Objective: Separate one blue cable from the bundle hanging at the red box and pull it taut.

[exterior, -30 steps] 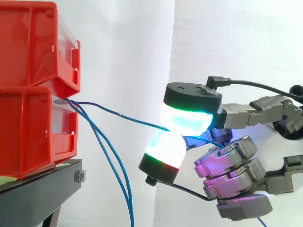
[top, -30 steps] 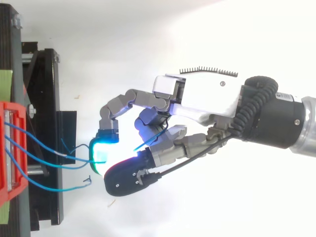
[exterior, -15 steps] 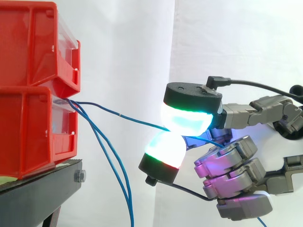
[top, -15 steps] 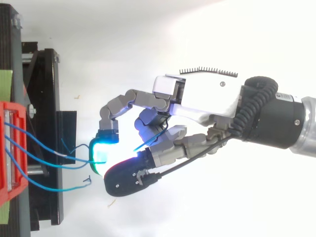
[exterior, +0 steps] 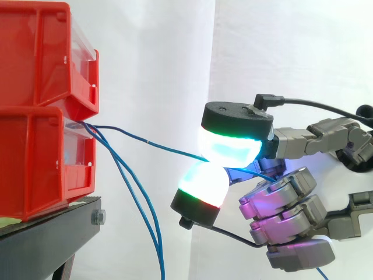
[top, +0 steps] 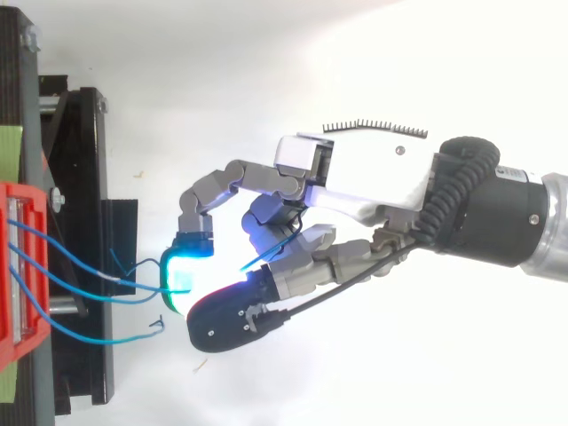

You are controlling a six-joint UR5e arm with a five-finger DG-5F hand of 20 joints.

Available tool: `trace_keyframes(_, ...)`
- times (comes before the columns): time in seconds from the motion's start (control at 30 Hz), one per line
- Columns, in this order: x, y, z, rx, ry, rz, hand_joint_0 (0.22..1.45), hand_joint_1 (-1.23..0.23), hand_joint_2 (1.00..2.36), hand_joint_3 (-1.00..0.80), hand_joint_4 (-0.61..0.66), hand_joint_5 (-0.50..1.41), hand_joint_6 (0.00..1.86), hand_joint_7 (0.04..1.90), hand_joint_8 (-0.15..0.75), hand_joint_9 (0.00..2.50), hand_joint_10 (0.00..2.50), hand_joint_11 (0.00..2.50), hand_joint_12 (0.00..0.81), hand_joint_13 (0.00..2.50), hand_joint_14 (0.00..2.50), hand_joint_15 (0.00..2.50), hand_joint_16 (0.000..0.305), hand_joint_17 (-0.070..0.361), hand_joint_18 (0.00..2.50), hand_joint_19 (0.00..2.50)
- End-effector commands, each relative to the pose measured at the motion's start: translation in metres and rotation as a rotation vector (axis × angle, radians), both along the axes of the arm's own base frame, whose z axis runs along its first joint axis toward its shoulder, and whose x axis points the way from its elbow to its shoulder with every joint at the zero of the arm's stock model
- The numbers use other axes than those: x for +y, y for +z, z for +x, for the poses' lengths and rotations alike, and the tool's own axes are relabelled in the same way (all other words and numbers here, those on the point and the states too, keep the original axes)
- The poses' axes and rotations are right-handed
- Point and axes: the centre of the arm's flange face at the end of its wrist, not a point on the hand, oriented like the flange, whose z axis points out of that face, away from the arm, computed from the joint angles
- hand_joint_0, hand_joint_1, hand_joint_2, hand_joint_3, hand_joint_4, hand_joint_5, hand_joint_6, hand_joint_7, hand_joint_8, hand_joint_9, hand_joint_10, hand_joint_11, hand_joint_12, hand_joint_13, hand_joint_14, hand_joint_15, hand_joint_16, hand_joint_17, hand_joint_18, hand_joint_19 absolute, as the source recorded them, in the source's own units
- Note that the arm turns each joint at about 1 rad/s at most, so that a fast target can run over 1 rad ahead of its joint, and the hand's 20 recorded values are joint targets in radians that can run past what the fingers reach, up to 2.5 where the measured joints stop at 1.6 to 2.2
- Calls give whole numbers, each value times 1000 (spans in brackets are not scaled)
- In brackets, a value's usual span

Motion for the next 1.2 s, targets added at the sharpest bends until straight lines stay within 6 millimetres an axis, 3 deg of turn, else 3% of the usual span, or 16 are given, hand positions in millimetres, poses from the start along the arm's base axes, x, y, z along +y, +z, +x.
trace_keyframes(0.0, 1, -1, 0, 1, 1, 0, 731, -768, 1021, -219, 72, -204, 863, 1082, 331, 961, 1520, 1538, 396, 872, 1952, 1565, 41, 93, 1252, 1418)
trace_keyframes(1.17, 1, -1, 0, 1, 1, 0, 731, -768, 1022, -214, 70, -204, 863, 1093, 337, 961, 1524, 1536, 400, 877, 1950, 1571, 41, 93, 1257, 1416)
